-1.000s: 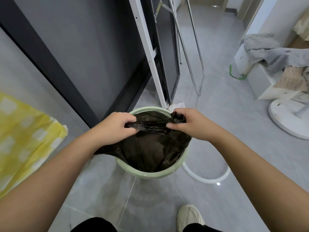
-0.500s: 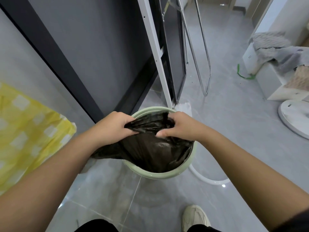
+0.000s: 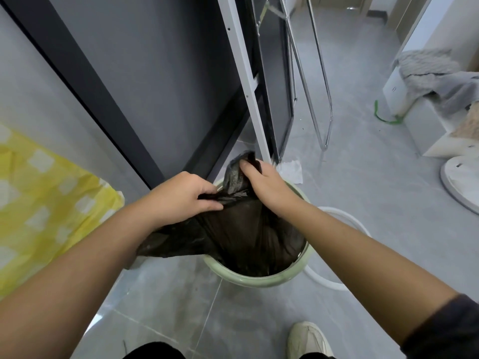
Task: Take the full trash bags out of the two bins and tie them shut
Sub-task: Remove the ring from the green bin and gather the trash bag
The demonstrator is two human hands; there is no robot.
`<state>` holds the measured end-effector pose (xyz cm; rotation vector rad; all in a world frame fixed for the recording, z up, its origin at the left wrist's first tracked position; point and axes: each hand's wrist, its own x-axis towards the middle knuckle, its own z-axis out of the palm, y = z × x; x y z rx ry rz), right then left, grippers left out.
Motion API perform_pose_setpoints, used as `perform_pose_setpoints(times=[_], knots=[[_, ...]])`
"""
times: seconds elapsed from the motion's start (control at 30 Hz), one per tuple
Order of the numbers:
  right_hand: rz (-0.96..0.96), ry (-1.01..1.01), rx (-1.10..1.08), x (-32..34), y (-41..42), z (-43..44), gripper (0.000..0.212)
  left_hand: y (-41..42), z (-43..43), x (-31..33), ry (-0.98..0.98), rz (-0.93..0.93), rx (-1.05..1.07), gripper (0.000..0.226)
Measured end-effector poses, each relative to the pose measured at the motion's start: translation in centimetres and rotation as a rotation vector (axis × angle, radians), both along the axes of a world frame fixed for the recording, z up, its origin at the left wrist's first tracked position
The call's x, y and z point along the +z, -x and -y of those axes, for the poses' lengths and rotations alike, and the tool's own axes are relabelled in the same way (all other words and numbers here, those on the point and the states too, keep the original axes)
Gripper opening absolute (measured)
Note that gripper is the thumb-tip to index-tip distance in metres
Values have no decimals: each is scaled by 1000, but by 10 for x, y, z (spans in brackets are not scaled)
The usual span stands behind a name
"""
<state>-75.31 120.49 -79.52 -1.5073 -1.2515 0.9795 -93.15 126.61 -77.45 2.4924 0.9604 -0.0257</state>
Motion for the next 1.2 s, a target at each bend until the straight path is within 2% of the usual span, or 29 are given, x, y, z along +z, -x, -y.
perform_pose_setpoints(times=[0.07,0.13,0.17,0.23,0.3,0.33,0.37,0.43,0.47,0.53,0.63,0.73,0.8,0.9,0.93,0.97,1.07,1.13,1.2], knots=[[-57,60,35,6,-5,1,24,3,-2,-3,-30,39,62,30],[-117,130,155,8,-20,7,15,2,0,-7,-43,72,121,34],[-105,161,222,8,-30,11,17,0,3,-8,-42,86,129,31],[14,219,311,4,-52,21,51,-2,8,-11,-8,115,126,17],[159,307,357,-2,-64,29,79,-5,10,-13,19,121,115,23],[213,312,372,-8,-68,33,78,-8,11,-16,15,125,114,24],[241,289,364,-14,-68,36,64,-11,12,-16,-14,135,112,21],[188,200,238,-19,-63,38,17,-19,14,-14,-118,129,131,17],[135,161,150,-18,-60,38,11,-22,13,-12,-175,119,143,22],[22,103,45,-16,-55,37,24,-27,15,-7,-234,109,135,31],[-74,48,-20,-15,-50,33,22,-34,20,-2,-158,149,73,19],[-143,7,-74,-13,-43,28,20,-41,19,-1,-163,146,71,9],[-141,11,-110,-12,-39,23,21,-44,18,4,-190,177,88,21],[-173,40,-186,-6,-33,16,25,-44,27,11,-281,259,94,59],[-209,54,-211,-5,-32,13,26,-43,30,11,-307,323,104,60],[-259,71,-237,-3,-31,11,26,-42,34,9,-329,397,100,54],[-394,129,-300,3,-31,5,22,-39,39,3,-450,520,-5,16],[-435,142,-324,5,-31,4,22,-38,37,-1,-527,481,-30,15],[-458,126,-334,9,-31,4,22,-41,38,-1,-461,371,17,18]])
